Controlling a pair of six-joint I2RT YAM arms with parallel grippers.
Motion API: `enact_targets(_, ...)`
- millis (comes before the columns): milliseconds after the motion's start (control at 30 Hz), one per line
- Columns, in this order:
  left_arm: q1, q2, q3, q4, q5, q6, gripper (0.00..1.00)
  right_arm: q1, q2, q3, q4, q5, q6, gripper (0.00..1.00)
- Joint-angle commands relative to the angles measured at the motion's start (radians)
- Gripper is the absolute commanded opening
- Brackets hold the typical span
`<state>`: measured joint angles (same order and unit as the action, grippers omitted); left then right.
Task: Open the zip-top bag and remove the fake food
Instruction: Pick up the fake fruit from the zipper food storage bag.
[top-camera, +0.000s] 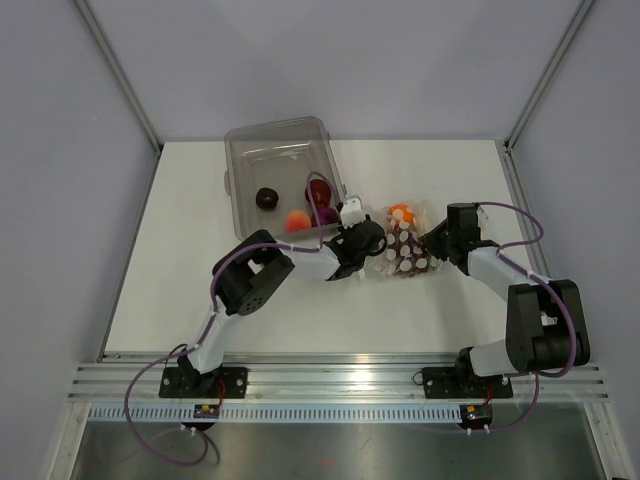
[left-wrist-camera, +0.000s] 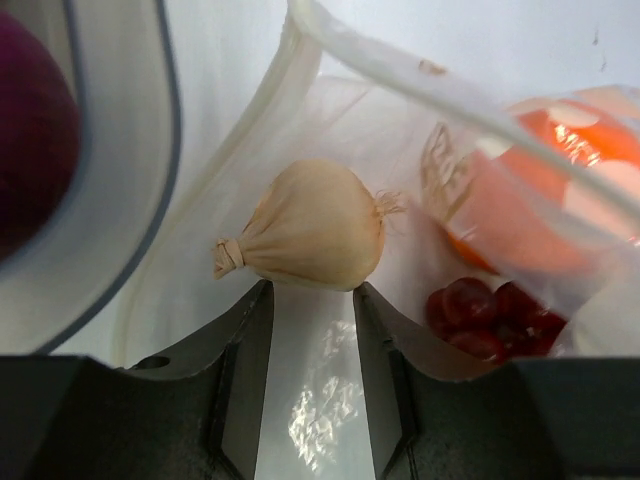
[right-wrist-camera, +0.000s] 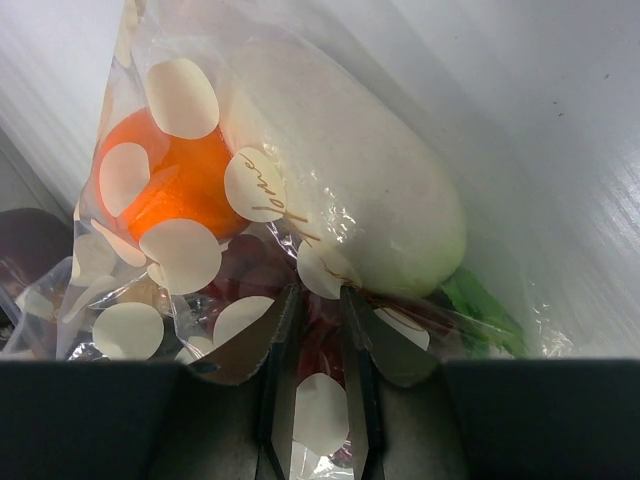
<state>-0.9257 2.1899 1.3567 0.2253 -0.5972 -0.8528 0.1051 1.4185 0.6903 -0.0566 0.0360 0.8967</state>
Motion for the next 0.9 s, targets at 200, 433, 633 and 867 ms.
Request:
enact_targets(200,-0.03,-0.162,-0.096,0.032,-0.042,0.053,0.4,0.01,-0.033,0.008,-0.008,0.019,-0.001,0.3)
enact_targets(433,-0.056,-0.196,-0.105,-0.017,-0.075,0.069,0.5,0.01,-0.035,0.012,-0.014,0.022,-0.002,0.3)
enact_targets(633,-0.056,-0.179,-0.07,-0.014,-0.101,0.104,0.7,0.01,-0.038,0.028,-0.037,0.039,-0.024,0.3)
enact_targets(867,-0.055,-0.147,-0.048,-0.014,-0.092,0.1,0.77,0.01,-0.096,0.084,-0.115,0.162,-0.104,0.3)
